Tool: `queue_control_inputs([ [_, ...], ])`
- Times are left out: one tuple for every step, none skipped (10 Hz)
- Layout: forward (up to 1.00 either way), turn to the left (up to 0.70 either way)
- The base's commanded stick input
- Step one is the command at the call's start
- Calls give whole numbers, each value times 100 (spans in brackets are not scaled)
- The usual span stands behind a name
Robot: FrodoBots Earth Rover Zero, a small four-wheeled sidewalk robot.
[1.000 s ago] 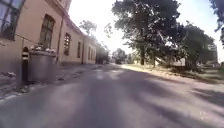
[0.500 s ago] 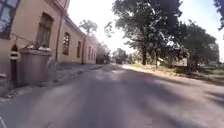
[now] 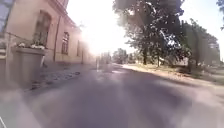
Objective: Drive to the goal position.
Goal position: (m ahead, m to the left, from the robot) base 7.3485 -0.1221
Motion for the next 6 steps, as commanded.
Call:
queue_control_inputs([
  [70,9],
  [70,9],
  [70,0],
  [70,6],
  [70,9],
  [70,0],
])
